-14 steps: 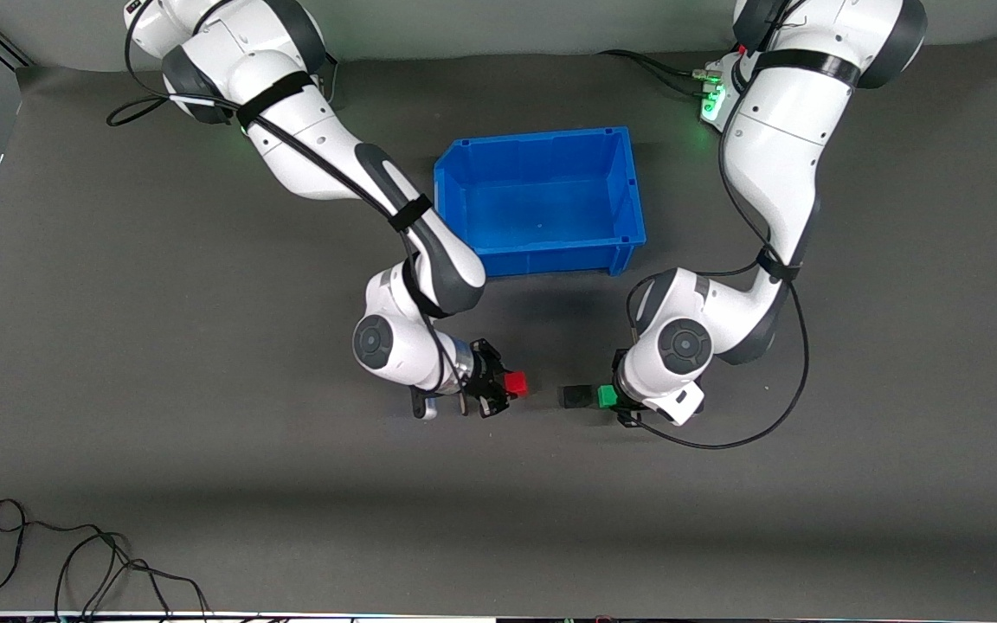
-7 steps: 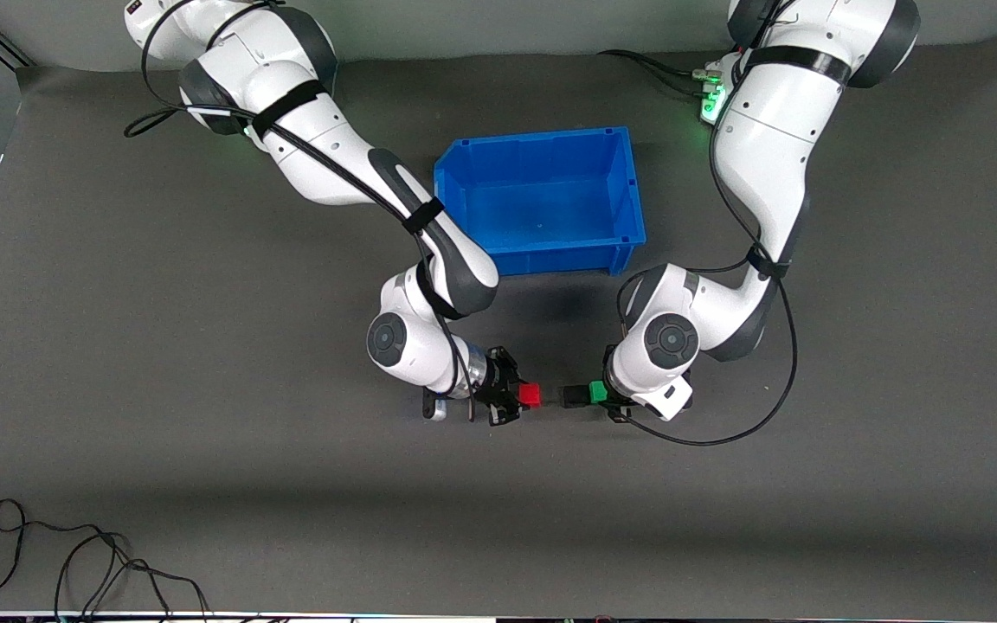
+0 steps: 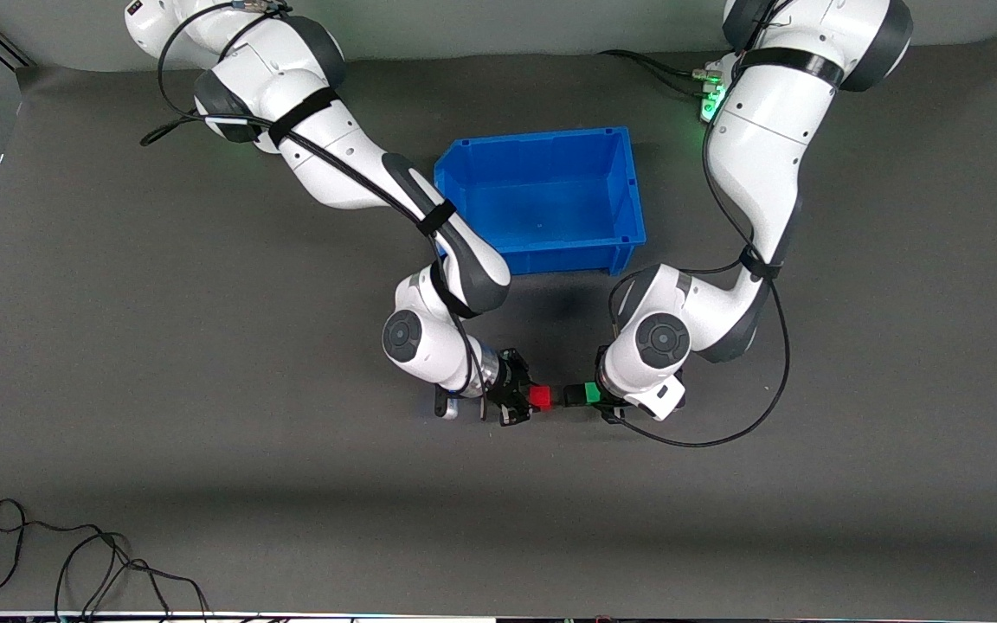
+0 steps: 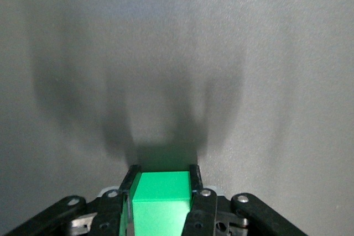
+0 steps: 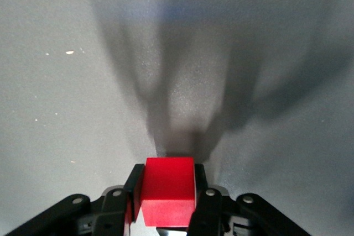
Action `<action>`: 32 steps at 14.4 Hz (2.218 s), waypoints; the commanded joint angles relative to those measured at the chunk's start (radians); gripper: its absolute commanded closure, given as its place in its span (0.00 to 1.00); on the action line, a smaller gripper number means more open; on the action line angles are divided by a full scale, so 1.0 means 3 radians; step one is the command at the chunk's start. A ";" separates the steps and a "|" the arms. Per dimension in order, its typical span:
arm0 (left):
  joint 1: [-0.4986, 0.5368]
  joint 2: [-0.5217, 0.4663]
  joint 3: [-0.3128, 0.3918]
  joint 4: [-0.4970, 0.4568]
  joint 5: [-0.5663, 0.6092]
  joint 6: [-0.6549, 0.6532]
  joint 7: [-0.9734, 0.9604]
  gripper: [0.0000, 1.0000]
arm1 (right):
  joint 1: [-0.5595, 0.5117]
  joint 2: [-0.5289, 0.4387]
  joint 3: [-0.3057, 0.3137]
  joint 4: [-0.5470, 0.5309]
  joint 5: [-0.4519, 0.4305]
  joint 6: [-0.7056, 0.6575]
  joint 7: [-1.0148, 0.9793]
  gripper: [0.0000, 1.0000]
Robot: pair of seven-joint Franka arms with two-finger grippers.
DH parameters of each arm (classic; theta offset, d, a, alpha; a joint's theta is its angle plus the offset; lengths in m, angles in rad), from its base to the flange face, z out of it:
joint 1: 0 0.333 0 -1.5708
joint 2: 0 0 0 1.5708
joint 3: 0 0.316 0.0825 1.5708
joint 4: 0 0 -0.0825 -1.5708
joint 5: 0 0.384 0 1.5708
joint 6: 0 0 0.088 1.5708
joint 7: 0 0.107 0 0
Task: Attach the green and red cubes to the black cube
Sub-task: 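Press both cubes against the black cube and open both grippers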
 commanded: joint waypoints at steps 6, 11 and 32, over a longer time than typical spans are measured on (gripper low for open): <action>-0.0113 0.0103 0.0049 0.0204 -0.0021 -0.0110 -0.0119 1.00 | 0.0105 0.0113 -0.0035 0.0159 0.0049 0.0049 0.0110 0.84; -0.0124 0.0098 0.0049 0.0204 -0.0026 -0.0115 -0.0119 1.00 | 0.0131 0.0113 -0.0035 0.0139 0.0034 0.0054 0.0100 0.81; 0.0346 -0.0892 0.0064 0.0215 0.0348 -0.1719 0.1390 0.00 | -0.0840 -0.0873 -0.0132 -0.0167 -0.0345 -0.1627 -0.0671 0.00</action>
